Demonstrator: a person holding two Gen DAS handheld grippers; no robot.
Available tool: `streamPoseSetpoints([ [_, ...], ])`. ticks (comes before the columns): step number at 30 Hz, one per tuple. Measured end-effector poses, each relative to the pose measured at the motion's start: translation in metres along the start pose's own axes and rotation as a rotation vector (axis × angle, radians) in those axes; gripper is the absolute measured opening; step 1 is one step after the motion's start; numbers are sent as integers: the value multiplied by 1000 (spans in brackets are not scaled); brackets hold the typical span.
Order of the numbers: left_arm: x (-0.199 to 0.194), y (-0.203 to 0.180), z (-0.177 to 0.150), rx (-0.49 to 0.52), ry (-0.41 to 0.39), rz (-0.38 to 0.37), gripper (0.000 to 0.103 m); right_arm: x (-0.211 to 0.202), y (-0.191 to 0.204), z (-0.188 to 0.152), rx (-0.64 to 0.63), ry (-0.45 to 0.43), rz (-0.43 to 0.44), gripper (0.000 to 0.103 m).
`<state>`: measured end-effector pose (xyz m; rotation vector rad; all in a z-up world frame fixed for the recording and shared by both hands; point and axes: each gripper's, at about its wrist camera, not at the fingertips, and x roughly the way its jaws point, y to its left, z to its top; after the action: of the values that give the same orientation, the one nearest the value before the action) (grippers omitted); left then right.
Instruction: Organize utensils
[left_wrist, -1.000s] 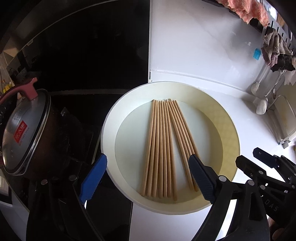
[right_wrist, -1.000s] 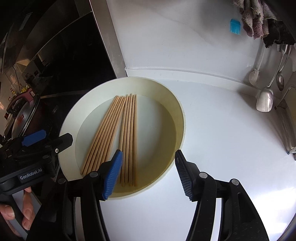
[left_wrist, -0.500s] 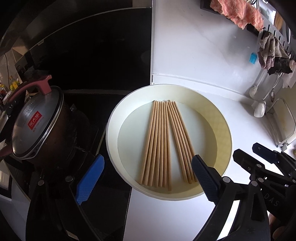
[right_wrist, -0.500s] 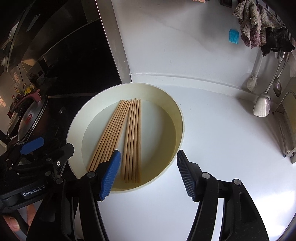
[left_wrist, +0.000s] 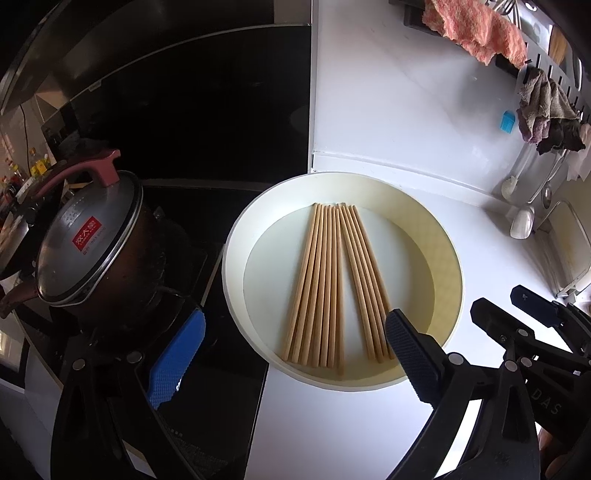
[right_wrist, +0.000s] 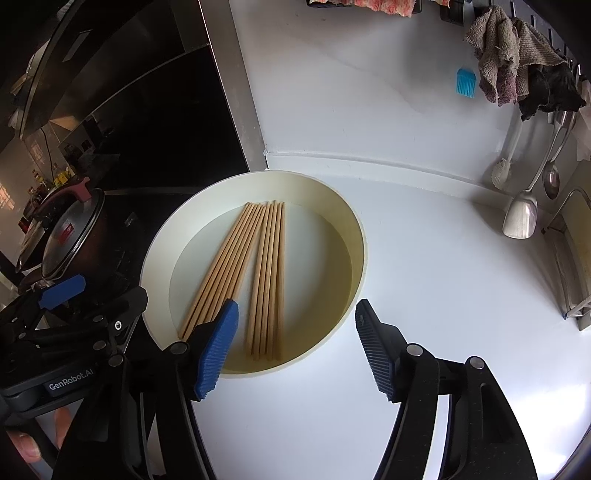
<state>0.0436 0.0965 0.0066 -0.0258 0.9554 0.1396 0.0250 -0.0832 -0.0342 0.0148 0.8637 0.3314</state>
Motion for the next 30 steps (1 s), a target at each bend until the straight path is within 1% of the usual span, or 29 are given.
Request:
streamPoseSetpoints([
  [11,-3,-1,-4,12,10,23,97,-3,2,-1,-1,-2,-2,63],
  [30,-7,4,-9,-8,18,10,97,-9,8,-7,-16,-3,6,63],
])
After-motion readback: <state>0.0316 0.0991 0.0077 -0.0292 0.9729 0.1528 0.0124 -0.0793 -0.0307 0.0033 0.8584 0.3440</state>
